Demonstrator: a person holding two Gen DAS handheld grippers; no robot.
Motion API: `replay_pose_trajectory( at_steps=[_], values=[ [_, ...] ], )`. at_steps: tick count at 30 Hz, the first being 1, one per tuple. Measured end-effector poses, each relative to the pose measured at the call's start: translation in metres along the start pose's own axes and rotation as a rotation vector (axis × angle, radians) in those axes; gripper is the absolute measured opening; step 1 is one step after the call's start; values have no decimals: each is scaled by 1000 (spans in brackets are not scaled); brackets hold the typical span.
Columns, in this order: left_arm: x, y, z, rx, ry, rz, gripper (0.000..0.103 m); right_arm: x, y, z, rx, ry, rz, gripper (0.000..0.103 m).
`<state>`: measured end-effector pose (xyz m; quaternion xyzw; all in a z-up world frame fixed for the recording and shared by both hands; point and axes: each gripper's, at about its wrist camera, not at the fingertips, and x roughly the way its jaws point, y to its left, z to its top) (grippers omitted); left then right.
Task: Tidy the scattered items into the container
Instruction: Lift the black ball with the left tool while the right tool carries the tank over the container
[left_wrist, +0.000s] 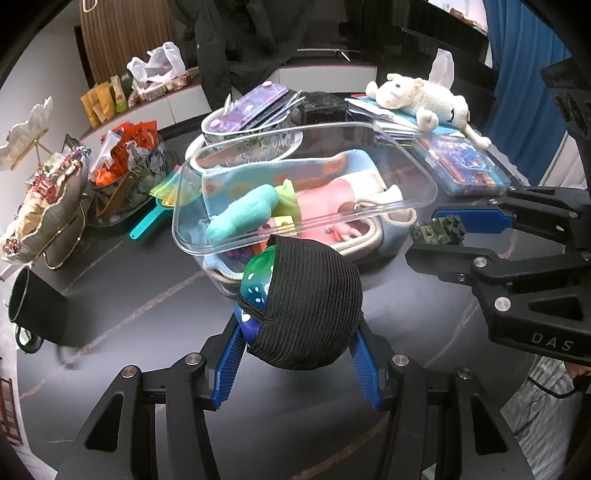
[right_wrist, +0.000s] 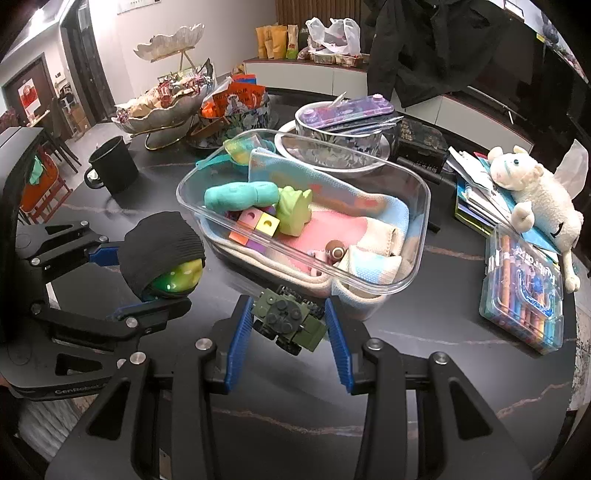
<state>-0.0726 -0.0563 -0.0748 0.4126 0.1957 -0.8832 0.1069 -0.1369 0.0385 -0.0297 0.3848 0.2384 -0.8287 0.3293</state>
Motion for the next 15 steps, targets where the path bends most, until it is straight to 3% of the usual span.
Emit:
replay_pose_trajectory(
  at_steps=[15],
  values=[
    [-8,-1,12,-4,-39,6,51,-9,-5,11,13,-46,-1,37]
  ],
)
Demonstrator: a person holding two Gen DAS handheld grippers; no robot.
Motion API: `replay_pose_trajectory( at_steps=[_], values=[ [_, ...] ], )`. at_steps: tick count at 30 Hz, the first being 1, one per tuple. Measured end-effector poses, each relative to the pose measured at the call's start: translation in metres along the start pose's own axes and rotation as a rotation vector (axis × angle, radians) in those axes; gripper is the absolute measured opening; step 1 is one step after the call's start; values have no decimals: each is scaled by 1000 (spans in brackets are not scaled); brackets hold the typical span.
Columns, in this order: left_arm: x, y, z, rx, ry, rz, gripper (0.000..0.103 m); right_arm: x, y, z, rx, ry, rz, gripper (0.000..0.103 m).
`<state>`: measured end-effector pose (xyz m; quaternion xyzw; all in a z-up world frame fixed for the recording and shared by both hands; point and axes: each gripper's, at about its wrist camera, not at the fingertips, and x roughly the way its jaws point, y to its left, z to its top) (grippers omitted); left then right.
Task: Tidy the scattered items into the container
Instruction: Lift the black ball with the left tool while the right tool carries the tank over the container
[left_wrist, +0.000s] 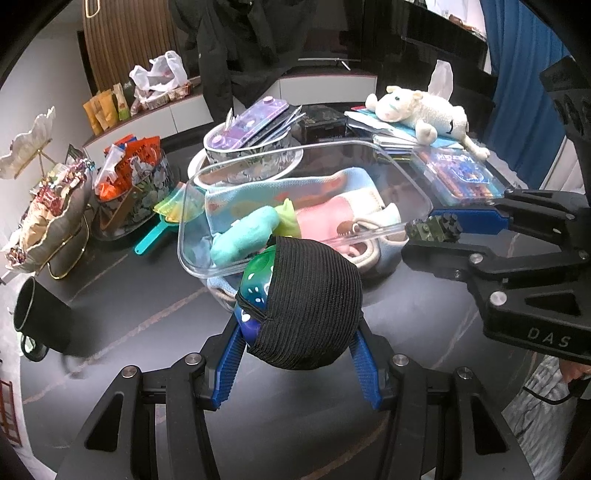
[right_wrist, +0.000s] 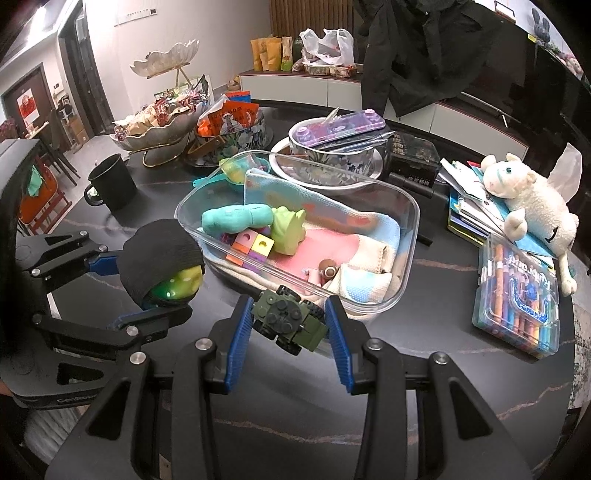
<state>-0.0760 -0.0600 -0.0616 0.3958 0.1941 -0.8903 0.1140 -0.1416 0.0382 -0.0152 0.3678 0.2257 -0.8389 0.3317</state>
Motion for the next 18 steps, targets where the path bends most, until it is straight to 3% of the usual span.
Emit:
replay_pose_trajectory(
  at_steps=[18],
  values=[
    [-15,0,17,4,-56,11,51,-16,-5,15,0,-52,-4,37]
  ],
)
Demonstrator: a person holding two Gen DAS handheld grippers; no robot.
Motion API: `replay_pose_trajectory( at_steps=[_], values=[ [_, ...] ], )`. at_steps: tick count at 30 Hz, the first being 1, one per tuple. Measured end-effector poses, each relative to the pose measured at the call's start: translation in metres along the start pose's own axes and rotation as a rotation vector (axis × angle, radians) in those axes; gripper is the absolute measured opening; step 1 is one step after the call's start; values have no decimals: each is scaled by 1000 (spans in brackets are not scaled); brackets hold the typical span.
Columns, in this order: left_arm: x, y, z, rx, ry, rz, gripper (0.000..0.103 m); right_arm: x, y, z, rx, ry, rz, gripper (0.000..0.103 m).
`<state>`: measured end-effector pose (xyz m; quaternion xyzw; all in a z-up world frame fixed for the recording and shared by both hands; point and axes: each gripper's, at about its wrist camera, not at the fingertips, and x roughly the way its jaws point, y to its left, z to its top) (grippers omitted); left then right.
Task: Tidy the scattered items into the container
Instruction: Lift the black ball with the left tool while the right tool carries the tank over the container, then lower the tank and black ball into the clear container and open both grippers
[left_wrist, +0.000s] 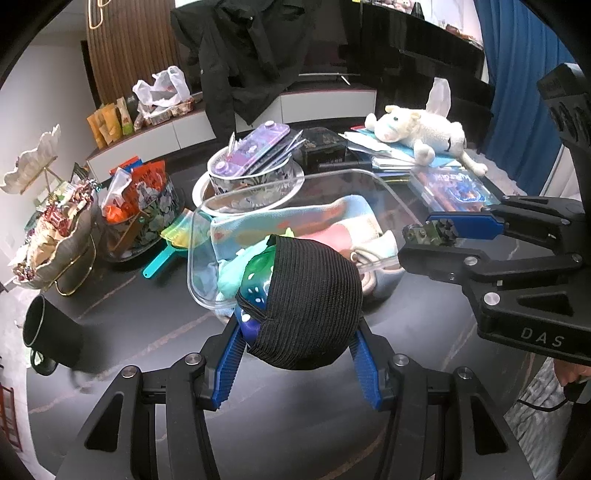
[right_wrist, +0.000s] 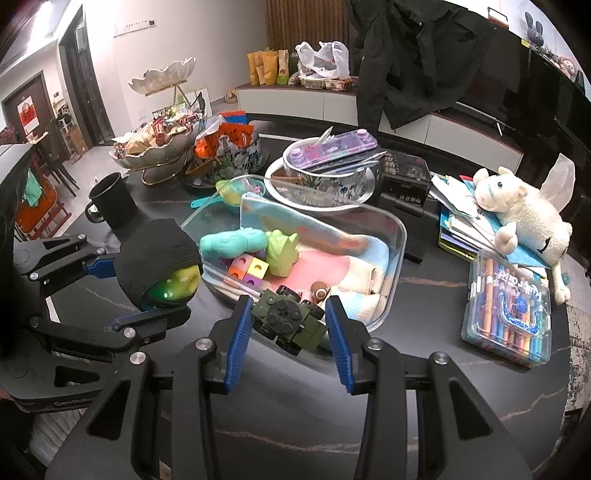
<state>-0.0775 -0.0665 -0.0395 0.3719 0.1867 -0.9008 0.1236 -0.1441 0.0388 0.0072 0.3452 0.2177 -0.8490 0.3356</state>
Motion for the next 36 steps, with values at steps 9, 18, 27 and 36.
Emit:
replay_pose_trajectory(
  at_steps=[9,18,27,36],
  values=[
    [-6,5,16,-5,-36,22,51,-6,-1,13,-2,-29,0,37],
    [5,12,28,-14,-29,38,51,-2,-12,25,17,-38,-9,37],
    [18,28,50,-26,8,32,51,16,-20,43,8,-1,-9,37],
    [25,34,85,13,23,32,51,21,-21,75,-44,-5,-22,37]
  ],
)
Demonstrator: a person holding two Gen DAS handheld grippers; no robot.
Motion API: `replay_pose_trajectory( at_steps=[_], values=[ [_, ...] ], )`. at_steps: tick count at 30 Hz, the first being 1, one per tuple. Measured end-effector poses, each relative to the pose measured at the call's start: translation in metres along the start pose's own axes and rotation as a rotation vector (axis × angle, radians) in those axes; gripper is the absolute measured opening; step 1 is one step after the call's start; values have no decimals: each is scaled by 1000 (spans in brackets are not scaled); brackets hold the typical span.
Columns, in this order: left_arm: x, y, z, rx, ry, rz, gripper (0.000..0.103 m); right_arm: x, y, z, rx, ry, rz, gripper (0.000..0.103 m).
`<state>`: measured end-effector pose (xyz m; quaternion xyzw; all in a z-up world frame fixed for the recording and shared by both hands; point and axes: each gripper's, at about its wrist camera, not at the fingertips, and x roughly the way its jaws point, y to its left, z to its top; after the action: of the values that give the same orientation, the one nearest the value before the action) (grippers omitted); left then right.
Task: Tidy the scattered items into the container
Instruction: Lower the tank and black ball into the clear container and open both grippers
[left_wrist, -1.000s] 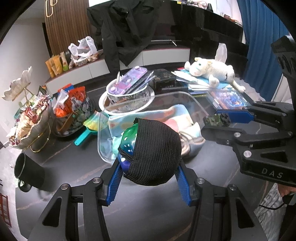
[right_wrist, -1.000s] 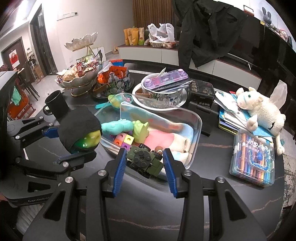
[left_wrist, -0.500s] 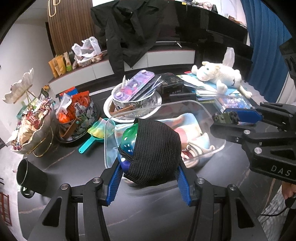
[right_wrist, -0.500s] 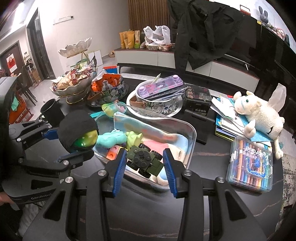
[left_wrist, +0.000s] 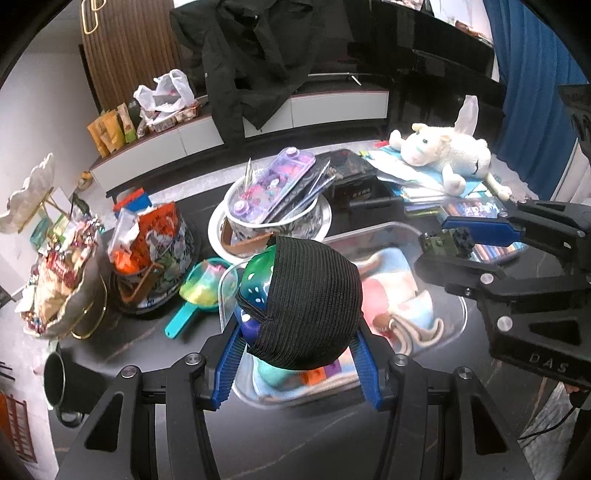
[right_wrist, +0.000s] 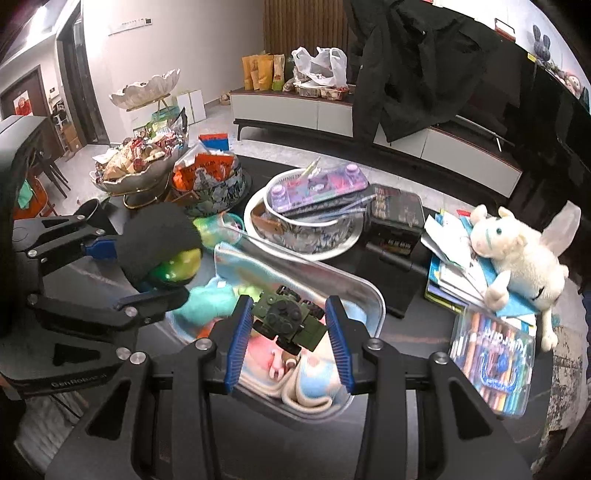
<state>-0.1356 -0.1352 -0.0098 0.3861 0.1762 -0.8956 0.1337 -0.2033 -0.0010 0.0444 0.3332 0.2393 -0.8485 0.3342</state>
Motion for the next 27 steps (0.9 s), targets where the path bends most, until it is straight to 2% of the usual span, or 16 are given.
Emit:
replay_pose_trajectory(
  at_steps=[6,14,27],
  values=[
    [13,7,12,-25,-10,-25,51,14,-5,7,19,0,17,37],
    [37,12,8,-35,15,-41,51,39,-12,2,35,29,22,37],
    [54,7,0,-27,51,-49,51,55,-15,-9,31,63,22,37]
  ],
)
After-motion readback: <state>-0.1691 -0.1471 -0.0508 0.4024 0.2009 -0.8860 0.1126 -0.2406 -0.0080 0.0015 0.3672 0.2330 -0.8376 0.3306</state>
